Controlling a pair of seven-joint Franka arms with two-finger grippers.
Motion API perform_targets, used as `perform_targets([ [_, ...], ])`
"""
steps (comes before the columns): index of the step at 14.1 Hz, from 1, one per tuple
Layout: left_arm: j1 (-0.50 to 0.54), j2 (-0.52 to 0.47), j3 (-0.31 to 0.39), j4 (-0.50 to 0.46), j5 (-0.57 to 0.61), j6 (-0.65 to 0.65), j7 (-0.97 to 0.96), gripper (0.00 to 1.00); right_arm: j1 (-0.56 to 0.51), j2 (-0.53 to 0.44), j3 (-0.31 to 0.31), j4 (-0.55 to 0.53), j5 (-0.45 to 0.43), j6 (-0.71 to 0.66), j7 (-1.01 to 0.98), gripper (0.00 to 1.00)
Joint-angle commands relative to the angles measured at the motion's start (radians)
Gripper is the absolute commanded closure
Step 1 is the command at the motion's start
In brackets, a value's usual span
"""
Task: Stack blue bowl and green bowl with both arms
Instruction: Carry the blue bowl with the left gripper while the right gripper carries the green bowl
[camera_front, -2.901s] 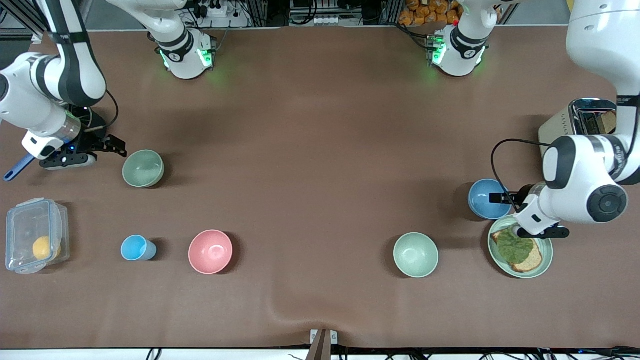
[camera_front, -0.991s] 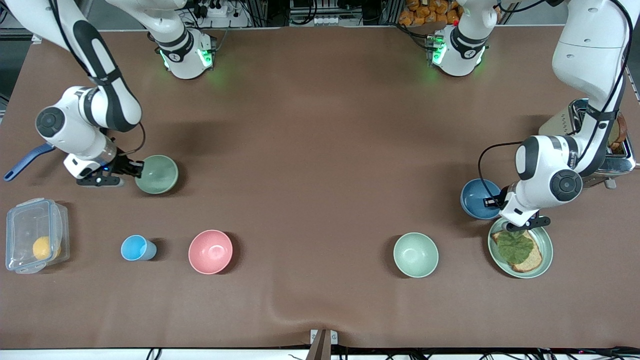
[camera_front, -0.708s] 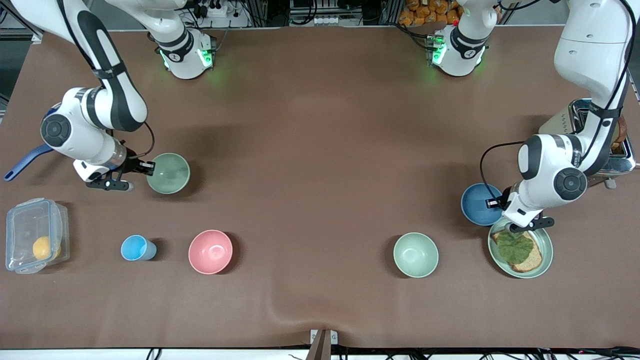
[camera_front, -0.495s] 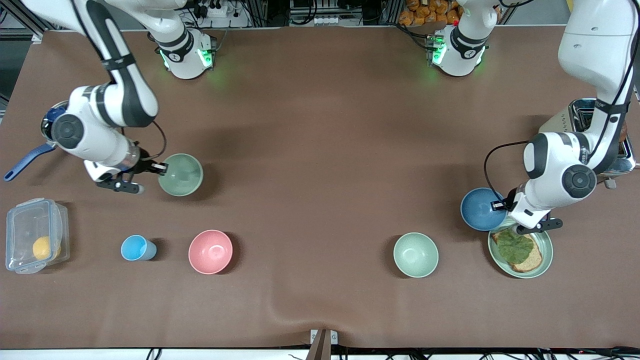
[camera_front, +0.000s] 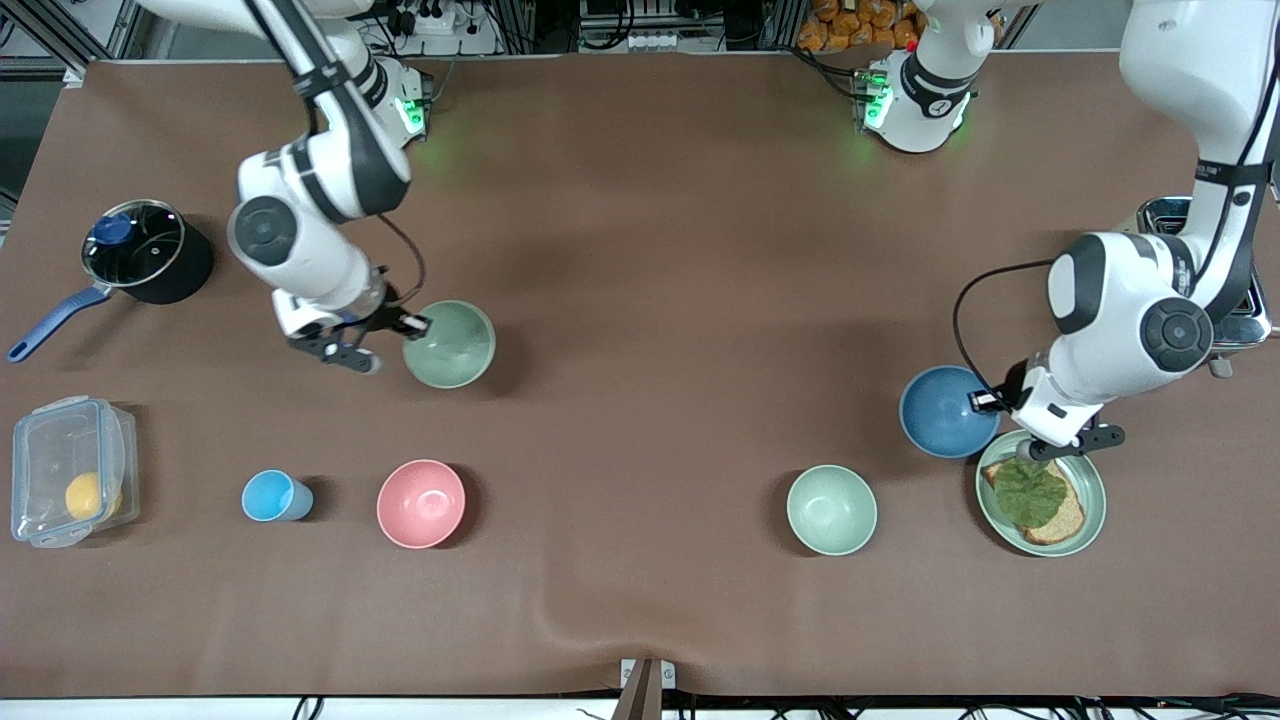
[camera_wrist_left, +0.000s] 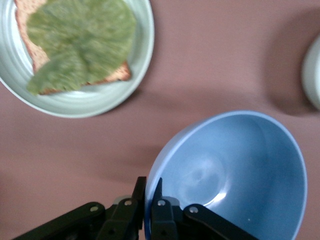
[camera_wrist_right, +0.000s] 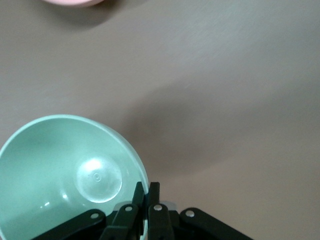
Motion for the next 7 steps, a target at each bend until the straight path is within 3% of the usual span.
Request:
perform_targets([
  [1, 0.005, -0.043, -0.091, -0.014, -0.02, -0.064, -0.124, 1.0, 0.032, -0.002, 0.066, 0.016, 0.01, 0.021, 0.165, 1.0],
  [4, 0.009, -0.054, -0.231, -0.014, -0.053, -0.061, -0.276, 1.0, 0.051, 0.043, 0.166, 0.015, 0.007, 0.121, 0.342, 1.0],
  [7, 0.011, -0.091, -0.287, -0.022, -0.133, -0.043, -0.293, 1.0, 0.141, 0.11, 0.184, 0.011, -0.035, 0.244, 0.491, 1.0],
])
